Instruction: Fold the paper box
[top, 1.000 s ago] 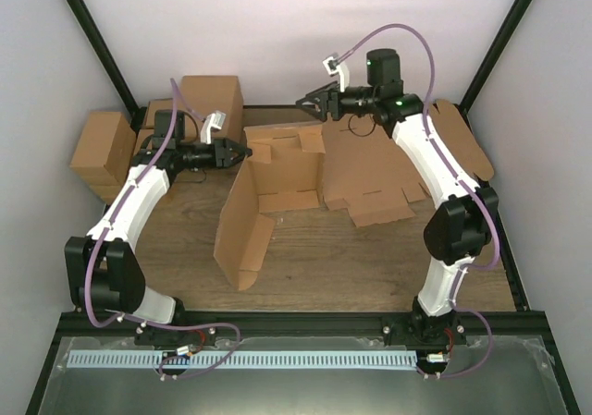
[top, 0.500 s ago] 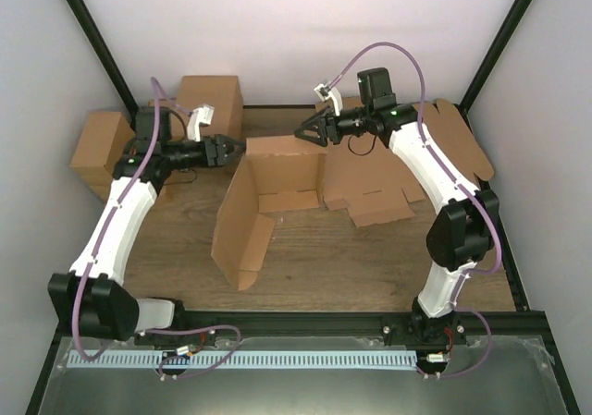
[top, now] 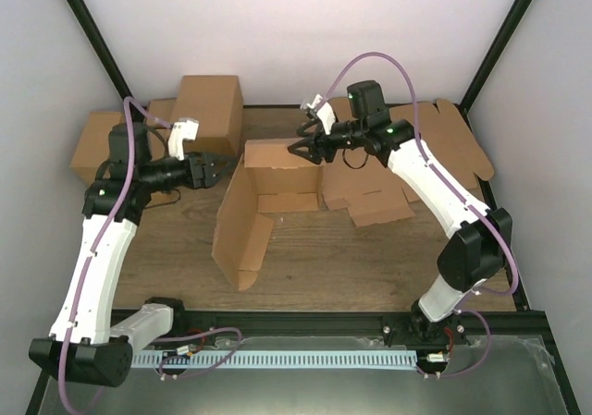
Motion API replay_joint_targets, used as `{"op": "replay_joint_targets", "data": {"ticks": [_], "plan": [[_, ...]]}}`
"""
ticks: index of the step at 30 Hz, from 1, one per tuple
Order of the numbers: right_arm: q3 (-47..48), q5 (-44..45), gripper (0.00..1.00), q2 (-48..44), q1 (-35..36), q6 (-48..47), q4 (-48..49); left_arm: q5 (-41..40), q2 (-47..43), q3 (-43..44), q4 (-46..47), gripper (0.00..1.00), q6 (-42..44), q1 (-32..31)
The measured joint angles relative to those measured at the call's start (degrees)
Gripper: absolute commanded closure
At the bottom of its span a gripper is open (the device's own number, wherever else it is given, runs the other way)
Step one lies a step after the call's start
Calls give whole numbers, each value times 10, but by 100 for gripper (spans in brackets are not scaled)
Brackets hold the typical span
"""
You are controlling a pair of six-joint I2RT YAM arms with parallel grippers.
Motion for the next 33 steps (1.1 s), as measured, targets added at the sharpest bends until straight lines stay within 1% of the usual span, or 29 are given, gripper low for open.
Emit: {"op": "replay_joint_targets", "data": {"ticks": [6,12,14,18,23,30,31,33], "plan": [[-25,81,36,-15,51,-104,10,-28,-35,-20,-43,26,7,0],[-41,155,33,-18,79,-176,8,-40,-48,-23,-72,25,16,0],[-41,193,29,-18,89,-197,9,-42,-50,-25,-78,25,18,0],[-53,277,29,-20,122,-228,20,-47,-52,-40,-81,25,20,0],[-72,364,32,-21,161,-258,55,-48,-52,-51,-82,25,19,0],[-99,460,35,-21,192,-291,110,-46,-52,-56,-73,25,18,0],[-111,475,37,-22,197,-301,129,-44,-52,-57,-68,25,17,0],[-129,497,44,-23,202,-318,157,-39,-52,-60,-63,25,16,0]]}}
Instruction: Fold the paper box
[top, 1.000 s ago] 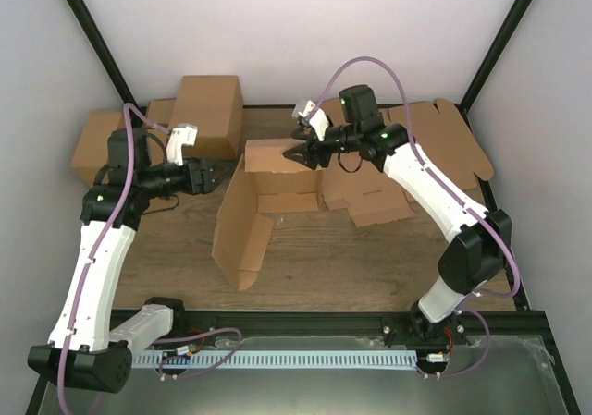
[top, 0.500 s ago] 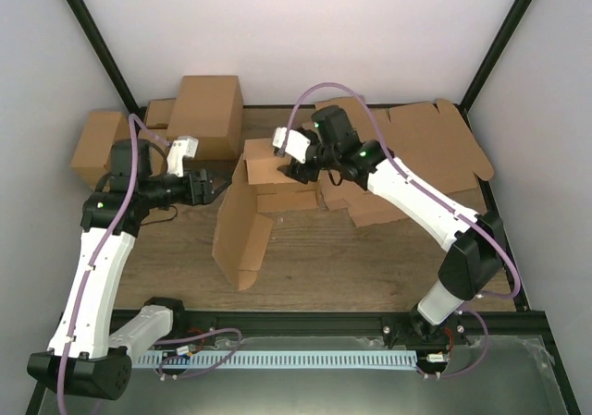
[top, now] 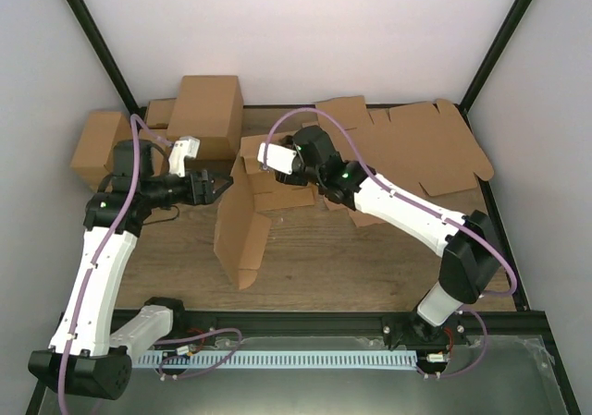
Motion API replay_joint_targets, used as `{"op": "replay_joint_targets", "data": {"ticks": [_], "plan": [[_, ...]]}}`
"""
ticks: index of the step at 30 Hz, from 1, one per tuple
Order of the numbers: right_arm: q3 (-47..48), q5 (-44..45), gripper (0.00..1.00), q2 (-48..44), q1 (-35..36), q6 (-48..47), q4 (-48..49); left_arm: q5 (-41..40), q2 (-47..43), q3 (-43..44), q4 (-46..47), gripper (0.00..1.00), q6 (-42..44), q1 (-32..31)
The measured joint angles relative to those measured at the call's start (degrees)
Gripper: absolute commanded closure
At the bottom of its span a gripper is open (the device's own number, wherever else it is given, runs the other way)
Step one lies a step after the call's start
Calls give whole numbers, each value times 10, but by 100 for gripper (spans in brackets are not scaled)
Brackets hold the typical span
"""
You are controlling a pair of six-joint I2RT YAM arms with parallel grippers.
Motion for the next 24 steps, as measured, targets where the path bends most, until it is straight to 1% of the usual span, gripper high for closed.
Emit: {"op": "replay_joint_targets", "data": {"ticks": [2,4,9,12,16,17,21,24], "plan": [[-14,24,55,0,4,-17,33,3,1,-2,3,25,-1,0],[-21,43,64,0,6,-31,54,6,3,-2,7,25,-1,0],[-40,87,73,1,6,-54,107,10,3,-6,14,25,-1,0],[-60,101,85,1,7,-66,150,12,4,-7,17,25,-1,0],[-88,121,97,1,12,-94,219,12,4,-8,22,25,-1,0],[-92,125,99,1,13,-101,231,12,4,-8,23,25,-1,0],[-107,139,99,0,14,-117,263,9,4,-6,21,26,-4,0],[-108,150,99,0,14,-119,269,3,5,24,2,23,-10,0]]}}
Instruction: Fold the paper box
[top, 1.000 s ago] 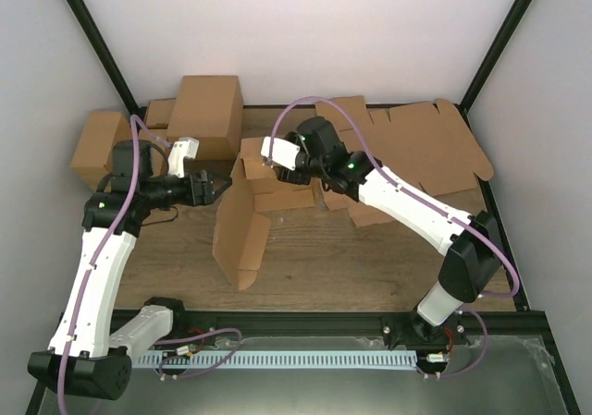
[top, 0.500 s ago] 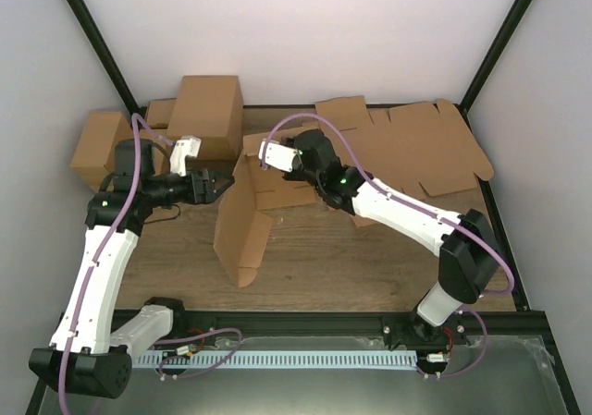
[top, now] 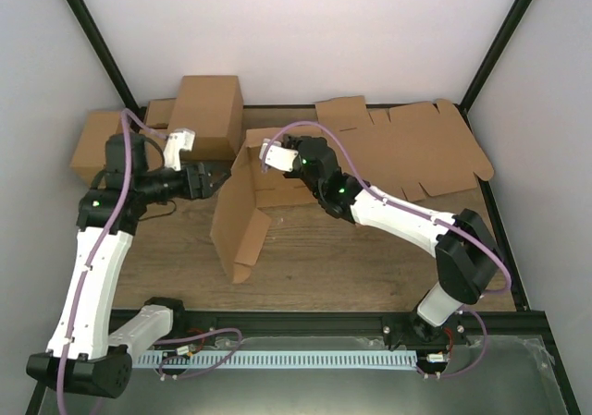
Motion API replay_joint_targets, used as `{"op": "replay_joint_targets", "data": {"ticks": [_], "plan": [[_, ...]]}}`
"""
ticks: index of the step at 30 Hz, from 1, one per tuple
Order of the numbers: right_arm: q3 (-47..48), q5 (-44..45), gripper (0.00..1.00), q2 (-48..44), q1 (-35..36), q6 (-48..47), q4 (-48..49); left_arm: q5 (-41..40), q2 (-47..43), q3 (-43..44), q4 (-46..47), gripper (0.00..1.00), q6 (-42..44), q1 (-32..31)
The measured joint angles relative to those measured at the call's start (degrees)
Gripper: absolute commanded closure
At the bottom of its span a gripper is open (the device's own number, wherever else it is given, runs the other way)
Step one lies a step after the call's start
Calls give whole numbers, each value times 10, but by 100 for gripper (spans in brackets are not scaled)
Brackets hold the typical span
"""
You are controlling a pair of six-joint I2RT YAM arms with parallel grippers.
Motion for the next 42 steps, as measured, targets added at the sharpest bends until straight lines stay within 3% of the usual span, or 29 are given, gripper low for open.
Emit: {"op": "replay_joint_targets", "data": {"ticks": [5,10,17,22,26,30,35,42], "plan": [[0,9,99,-17,-1,15,-13,-30,-15,121,-11,20,-19,-3],[20,-7,99,-55,-6,92,-87,-85,-84,149,35,12,-37,-5],[151,-95,99,-83,-67,297,-264,-192,-113,208,47,11,-36,-5],[142,-154,99,-117,-119,478,-368,-230,-98,211,46,11,-27,-5],[59,-221,99,-130,-148,607,-425,-221,-85,183,47,11,-19,-5],[-57,-309,99,-130,-169,678,-455,-188,-68,126,52,11,-12,-5],[-150,-391,99,-116,-197,712,-469,-152,-58,5,84,12,-17,-5],[-158,-427,99,-70,-226,722,-439,-104,-60,-113,141,9,-15,-5]]}}
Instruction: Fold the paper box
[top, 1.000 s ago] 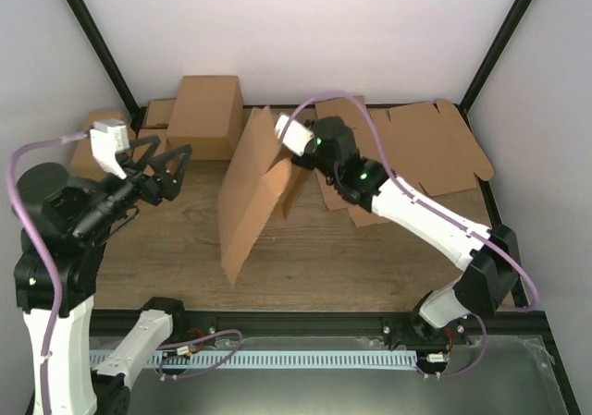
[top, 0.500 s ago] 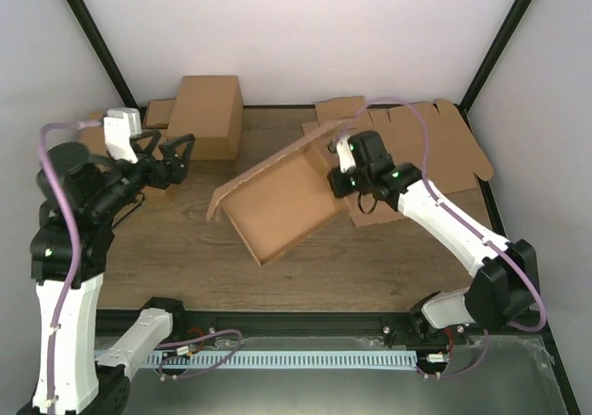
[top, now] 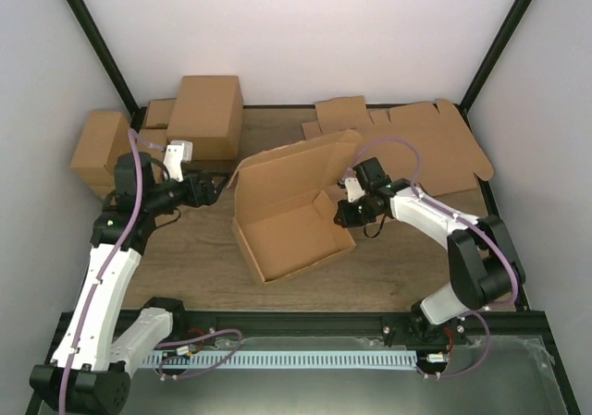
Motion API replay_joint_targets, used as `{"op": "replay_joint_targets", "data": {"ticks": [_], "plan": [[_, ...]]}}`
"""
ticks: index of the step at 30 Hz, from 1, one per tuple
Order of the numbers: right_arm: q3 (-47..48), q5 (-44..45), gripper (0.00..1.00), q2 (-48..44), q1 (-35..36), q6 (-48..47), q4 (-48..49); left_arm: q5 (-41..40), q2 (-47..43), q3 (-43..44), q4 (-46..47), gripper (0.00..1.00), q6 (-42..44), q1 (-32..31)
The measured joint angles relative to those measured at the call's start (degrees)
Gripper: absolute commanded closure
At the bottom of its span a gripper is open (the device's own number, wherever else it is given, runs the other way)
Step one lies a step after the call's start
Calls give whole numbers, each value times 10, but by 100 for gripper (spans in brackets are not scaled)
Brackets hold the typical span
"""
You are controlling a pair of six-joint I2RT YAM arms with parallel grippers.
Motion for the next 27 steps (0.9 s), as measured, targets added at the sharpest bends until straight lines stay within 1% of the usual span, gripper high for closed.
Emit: {"op": "replay_joint_targets", "data": {"ticks": [2,3,4,5,11,14,17,20,27], "plan": [[0,0,96,19,0,0,10,6,-10,-28,18,8,3,0],[0,1,92,27,0,0,11,7,-17,-42,28,8,3,0],[0,4,86,34,0,0,12,6,-25,-55,37,8,2,0],[0,9,83,40,0,2,12,6,-35,-66,46,7,0,0],[1,33,81,46,0,3,16,-19,-117,-134,107,5,-28,0],[1,42,79,45,3,3,22,-35,-144,-162,130,5,-43,0],[-1,51,70,39,10,5,34,-43,-143,-171,138,5,-54,0],[-12,72,66,23,28,7,49,-45,-132,-172,142,5,-60,0],[-31,143,63,14,99,15,70,-50,-129,-188,155,5,-69,0]]}}
